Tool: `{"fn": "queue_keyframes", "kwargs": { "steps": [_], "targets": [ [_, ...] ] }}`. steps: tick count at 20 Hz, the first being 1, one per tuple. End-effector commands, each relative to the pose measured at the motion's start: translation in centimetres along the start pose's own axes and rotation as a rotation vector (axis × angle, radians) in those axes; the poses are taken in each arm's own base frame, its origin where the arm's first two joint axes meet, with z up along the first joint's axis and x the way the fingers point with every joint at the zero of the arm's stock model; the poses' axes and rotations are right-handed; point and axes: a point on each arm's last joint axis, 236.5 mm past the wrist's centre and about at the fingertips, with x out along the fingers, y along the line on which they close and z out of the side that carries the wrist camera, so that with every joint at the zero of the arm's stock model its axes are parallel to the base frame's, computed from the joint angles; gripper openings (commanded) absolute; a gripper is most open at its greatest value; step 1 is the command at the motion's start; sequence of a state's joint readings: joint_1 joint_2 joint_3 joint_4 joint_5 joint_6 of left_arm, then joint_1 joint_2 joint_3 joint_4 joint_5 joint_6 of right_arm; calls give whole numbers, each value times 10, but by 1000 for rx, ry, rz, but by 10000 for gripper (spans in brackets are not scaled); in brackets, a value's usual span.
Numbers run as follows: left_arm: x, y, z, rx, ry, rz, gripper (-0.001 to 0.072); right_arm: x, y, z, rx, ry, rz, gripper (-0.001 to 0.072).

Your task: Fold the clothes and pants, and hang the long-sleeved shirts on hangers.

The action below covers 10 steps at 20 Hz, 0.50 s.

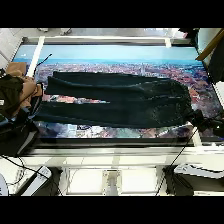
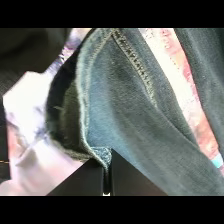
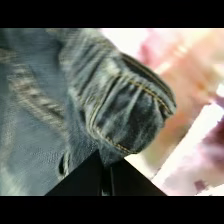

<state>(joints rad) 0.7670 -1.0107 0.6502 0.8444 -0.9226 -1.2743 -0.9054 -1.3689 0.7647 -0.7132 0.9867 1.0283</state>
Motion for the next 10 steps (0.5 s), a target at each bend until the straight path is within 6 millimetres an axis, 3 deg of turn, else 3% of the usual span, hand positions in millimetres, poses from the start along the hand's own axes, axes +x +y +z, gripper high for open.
{"fn": "queue_keyframes", "kwargs": {
  "steps": [1, 3, 6, 8, 10],
  "targets": [
    [-19, 6, 9, 88, 38, 89, 9, -42, 7, -6, -106, 57, -36, 42],
    [-40, 0, 22, 149, 49, 128, 10, -79, 7, -16, -130, 67, -63, 42],
    [-67, -38, 63, 242, -54, 99, 8, -122, 30, -19, -139, 17, -53, 40],
    [-71, -79, 94, 306, -170, 62, 7, -123, 54, -13, -174, -7, -45, 40],
    [-60, -113, 126, 338, -275, 44, 7, -106, 80, 0, -230, -28, -43, 40]
  ]
}}
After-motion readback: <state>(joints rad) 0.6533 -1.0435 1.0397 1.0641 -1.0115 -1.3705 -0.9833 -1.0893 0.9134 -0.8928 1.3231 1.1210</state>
